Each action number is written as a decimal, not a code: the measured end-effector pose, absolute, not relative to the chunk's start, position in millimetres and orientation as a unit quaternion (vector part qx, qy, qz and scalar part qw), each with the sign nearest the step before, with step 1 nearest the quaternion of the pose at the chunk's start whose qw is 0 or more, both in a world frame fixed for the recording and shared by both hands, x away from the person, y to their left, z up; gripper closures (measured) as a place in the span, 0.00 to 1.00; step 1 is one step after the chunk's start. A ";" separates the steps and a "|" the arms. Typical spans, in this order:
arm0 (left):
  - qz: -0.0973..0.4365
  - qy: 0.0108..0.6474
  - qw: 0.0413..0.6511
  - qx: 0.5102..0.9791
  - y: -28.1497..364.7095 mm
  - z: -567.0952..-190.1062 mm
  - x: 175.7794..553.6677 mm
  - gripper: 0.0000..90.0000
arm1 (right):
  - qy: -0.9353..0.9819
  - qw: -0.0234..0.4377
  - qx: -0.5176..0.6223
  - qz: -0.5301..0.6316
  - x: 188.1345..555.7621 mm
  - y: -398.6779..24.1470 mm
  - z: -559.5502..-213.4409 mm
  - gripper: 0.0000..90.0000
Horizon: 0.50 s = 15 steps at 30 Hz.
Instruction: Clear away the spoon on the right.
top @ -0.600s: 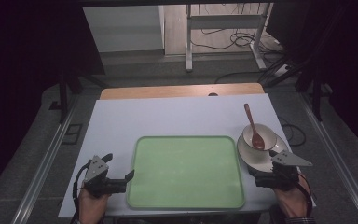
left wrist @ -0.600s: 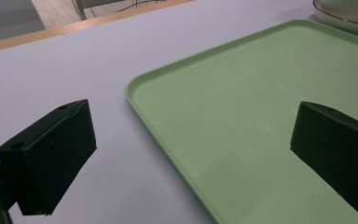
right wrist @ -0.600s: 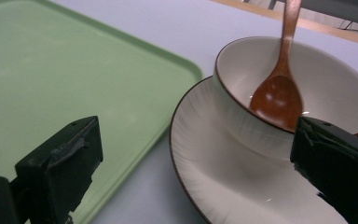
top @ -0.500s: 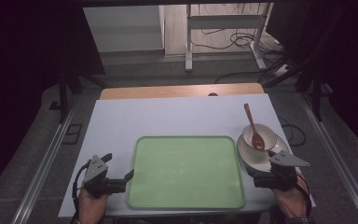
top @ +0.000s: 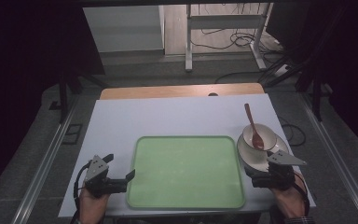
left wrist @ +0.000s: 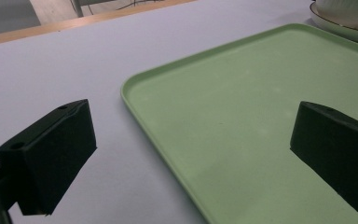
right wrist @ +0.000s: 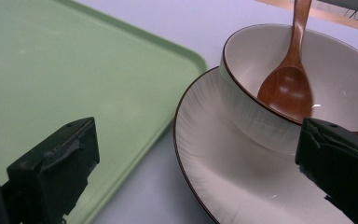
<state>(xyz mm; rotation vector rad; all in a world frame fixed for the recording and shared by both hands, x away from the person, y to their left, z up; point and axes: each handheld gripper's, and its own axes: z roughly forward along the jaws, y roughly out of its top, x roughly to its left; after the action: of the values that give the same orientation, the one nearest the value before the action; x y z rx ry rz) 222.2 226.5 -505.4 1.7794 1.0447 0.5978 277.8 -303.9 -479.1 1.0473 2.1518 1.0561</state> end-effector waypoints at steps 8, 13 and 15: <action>0.250 0.425 0.469 0.733 224.8 -505.7 222.0 0.00 | 0.794 0.262 0.388 0.388 278.1 -303.3 -478.3 0.00; 0.252 0.425 0.468 0.733 224.3 -505.6 221.8 0.00 | 0.791 0.267 0.391 0.388 278.5 -302.8 -475.7 0.00; 0.252 0.425 0.469 0.732 224.2 -505.6 221.8 0.00 | 0.790 0.270 0.391 0.387 278.6 -302.6 -474.9 0.00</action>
<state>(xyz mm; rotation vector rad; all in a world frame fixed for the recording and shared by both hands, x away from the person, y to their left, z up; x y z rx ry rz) 221.8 224.2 -505.6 1.7961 1.0415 0.6178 278.6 -302.6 -474.9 1.0537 2.1297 1.0444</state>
